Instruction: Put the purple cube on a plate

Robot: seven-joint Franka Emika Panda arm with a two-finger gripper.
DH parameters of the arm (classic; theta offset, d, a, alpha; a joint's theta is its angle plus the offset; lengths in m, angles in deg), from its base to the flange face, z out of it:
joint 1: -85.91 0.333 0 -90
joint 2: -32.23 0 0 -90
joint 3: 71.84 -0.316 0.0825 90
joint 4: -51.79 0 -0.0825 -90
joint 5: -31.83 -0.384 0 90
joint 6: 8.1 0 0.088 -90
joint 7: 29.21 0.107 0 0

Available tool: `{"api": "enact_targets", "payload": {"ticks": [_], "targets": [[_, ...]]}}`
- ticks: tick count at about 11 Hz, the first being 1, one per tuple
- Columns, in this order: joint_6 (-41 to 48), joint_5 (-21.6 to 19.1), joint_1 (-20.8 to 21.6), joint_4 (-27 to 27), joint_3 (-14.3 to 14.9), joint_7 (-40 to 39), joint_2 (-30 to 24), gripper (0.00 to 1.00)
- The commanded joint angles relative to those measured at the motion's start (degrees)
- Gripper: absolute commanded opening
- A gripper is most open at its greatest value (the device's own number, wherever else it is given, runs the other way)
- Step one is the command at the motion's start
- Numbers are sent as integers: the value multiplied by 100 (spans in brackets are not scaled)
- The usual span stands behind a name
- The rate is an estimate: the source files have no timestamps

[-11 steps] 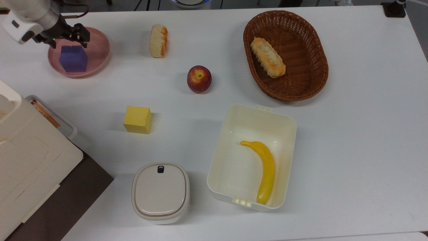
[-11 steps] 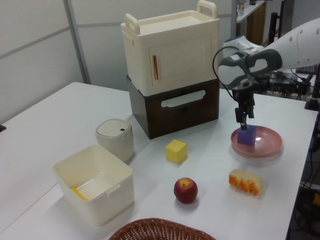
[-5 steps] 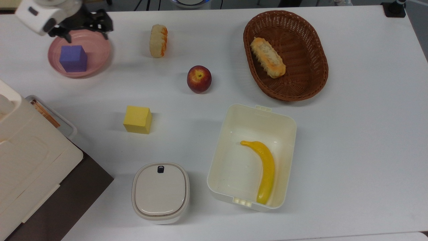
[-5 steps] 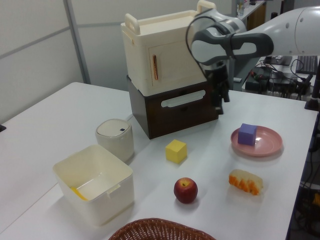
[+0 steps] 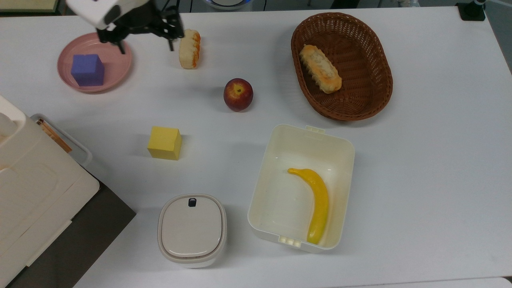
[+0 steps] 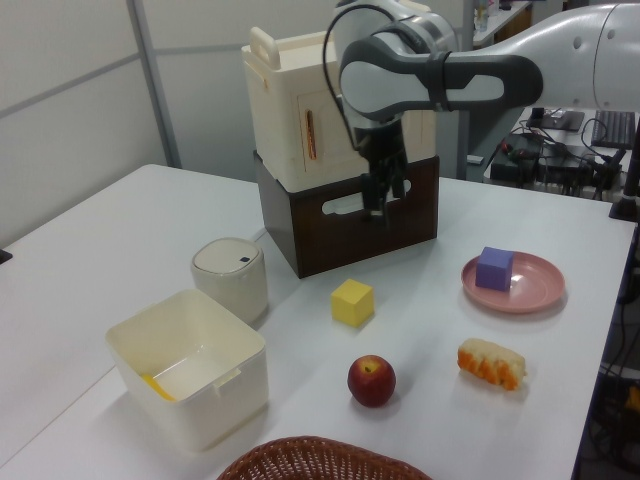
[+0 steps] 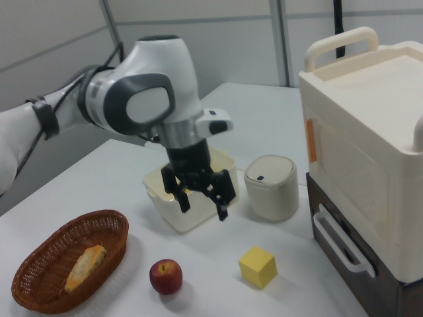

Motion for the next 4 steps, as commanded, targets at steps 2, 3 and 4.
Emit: {"api": "enact_targets", "payload": {"ticks": [2, 3, 4], "targets": [[-353, -163, 171, -43, 42, 541, -51, 100], [-381, -259, 144, -42, 51, 489, -51, 100], [-408, -208, 170, -51, 60, 489, -16, 100]]}}
